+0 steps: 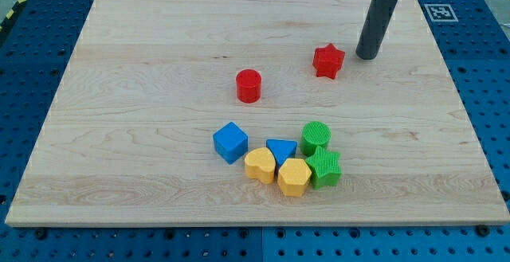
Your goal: Adjust red blocks at the center of the board
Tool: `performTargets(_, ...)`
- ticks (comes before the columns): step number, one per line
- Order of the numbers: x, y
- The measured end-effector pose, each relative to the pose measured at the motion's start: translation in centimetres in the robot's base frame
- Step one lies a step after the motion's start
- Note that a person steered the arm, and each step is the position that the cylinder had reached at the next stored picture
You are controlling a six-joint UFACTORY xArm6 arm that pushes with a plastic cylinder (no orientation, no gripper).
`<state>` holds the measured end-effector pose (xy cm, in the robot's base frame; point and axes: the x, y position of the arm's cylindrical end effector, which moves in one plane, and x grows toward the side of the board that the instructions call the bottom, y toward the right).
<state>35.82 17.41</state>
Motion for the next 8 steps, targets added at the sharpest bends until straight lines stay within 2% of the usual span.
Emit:
performTargets(3, 1.7, -1.1)
performTargets(5, 2.9, -7.8)
performTargets(6, 2.6, -7.8)
performTargets(8, -5.1, -8.4)
